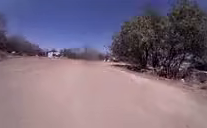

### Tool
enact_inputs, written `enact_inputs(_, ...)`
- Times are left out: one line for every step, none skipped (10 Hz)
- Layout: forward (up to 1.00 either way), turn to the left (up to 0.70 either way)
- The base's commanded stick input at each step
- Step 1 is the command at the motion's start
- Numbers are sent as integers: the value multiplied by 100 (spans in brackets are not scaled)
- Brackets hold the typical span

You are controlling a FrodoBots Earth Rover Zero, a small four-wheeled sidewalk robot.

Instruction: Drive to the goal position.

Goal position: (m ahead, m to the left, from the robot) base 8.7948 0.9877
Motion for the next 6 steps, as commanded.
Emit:
enact_inputs(100, 0)
enact_inputs(100, 0)
enact_inputs(100, 0)
enact_inputs(100, 0)
enact_inputs(100, 0)
enact_inputs(100, 0)
